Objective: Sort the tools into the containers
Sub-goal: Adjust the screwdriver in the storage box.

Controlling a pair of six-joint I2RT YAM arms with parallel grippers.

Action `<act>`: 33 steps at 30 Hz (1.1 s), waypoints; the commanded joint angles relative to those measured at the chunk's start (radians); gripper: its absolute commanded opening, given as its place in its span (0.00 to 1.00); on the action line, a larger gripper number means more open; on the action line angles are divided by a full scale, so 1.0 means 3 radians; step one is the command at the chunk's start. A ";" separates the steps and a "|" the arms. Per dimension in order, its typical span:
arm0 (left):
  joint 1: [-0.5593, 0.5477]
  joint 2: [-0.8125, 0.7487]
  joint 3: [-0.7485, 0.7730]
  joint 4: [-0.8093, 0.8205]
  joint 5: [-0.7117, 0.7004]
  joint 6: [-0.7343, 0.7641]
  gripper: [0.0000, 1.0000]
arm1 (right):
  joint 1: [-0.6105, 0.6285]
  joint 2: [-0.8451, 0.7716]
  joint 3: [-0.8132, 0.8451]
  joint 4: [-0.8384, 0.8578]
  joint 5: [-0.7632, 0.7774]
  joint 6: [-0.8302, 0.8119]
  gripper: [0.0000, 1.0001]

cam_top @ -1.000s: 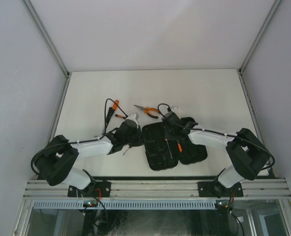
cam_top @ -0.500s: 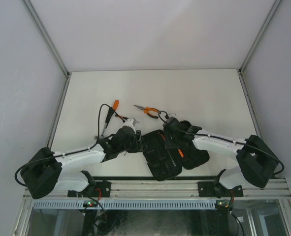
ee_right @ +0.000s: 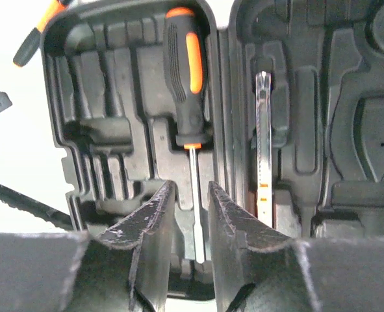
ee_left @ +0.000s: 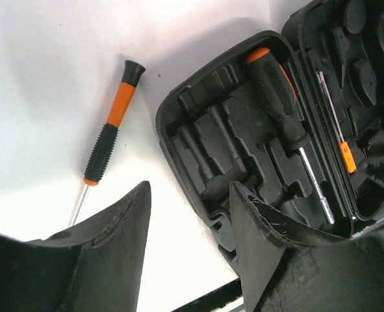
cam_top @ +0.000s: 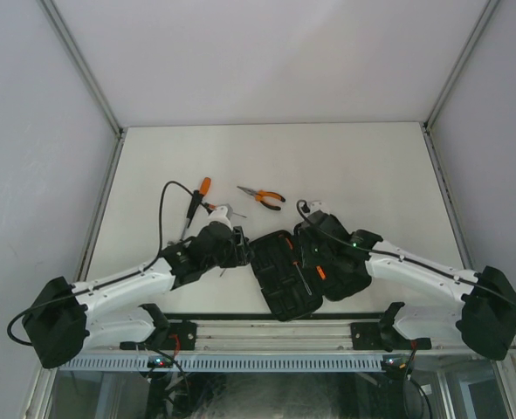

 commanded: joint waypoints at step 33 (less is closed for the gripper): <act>-0.0514 0.2186 0.2146 -0.0548 -0.0409 -0.0121 0.40 | 0.0184 -0.0956 -0.0983 0.0272 -0.0273 0.0490 0.17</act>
